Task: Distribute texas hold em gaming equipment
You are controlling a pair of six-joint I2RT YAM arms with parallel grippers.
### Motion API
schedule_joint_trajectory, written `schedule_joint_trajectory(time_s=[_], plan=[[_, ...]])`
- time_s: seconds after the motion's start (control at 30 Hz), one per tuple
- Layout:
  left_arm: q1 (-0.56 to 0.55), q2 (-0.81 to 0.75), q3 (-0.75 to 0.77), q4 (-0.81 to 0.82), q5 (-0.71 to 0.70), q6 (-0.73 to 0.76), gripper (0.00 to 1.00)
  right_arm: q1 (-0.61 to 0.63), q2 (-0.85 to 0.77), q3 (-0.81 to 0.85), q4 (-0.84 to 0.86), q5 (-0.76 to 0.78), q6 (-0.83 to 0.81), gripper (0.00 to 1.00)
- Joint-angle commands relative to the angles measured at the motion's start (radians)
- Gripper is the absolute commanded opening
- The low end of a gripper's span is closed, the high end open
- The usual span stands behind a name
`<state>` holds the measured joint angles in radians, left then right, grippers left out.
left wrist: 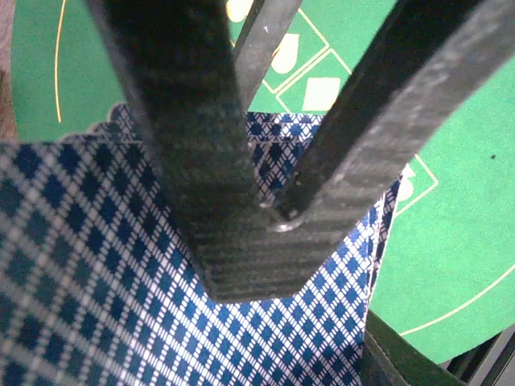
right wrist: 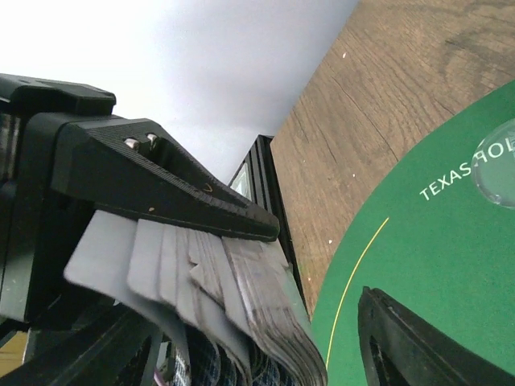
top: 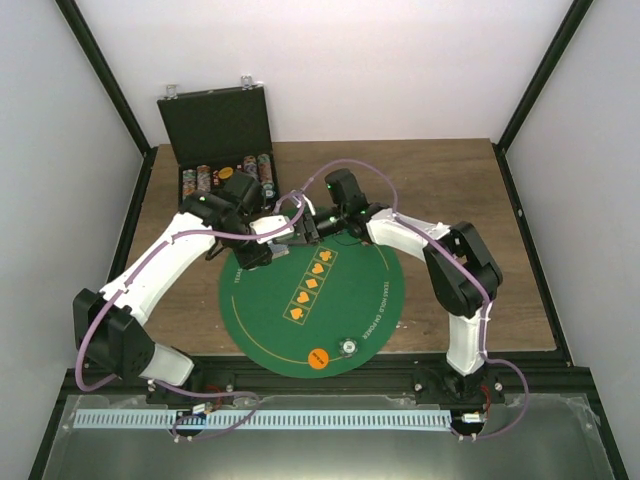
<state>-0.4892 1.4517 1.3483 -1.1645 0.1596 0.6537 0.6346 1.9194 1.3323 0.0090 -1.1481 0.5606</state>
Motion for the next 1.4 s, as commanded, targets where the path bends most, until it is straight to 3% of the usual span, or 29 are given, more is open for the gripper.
schedule_joint_trajectory(time_s=[0.0, 0.13, 0.27, 0.33, 0.5, 0.57, 0.67, 1.0, 1.17, 1.37], plan=[[0.004, 0.002, 0.006, 0.016, 0.009, -0.007, 0.42, 0.016, 0.025, 0.048, 0.064, -0.028, 0.045, 0.64], [0.005, 0.002, -0.001, 0.024, -0.003, -0.009, 0.43, 0.025, 0.023, 0.036, 0.069, -0.033, 0.047, 0.5], [0.005, 0.003, -0.003, 0.04, -0.025, -0.012, 0.43, 0.027, 0.01, 0.021, 0.051, -0.036, 0.042, 0.27], [0.005, 0.003, -0.019, 0.064, -0.039, -0.005, 0.49, 0.027, -0.005, 0.01, 0.039, -0.035, 0.042, 0.19], [0.005, 0.014, -0.074, 0.131, -0.068, 0.024, 0.76, 0.037, -0.029, -0.008, 0.015, -0.034, 0.037, 0.01], [0.005, 0.021, -0.087, 0.151, -0.07, 0.034, 0.8, 0.04, -0.036, -0.01, 0.017, -0.037, 0.034, 0.01], [0.007, 0.027, -0.095, 0.178, -0.075, 0.035, 0.79, 0.042, -0.046, -0.018, 0.033, -0.039, 0.043, 0.01], [0.017, 0.015, -0.093, 0.182, -0.007, 0.026, 0.43, 0.042, -0.06, -0.019, 0.022, -0.035, 0.034, 0.02], [0.017, 0.013, -0.088, 0.163, -0.006, 0.029, 0.42, 0.042, -0.051, -0.014, -0.004, 0.011, 0.02, 0.24], [0.017, 0.009, -0.075, 0.137, 0.003, 0.036, 0.39, 0.043, -0.028, 0.003, -0.061, 0.095, -0.016, 0.35]])
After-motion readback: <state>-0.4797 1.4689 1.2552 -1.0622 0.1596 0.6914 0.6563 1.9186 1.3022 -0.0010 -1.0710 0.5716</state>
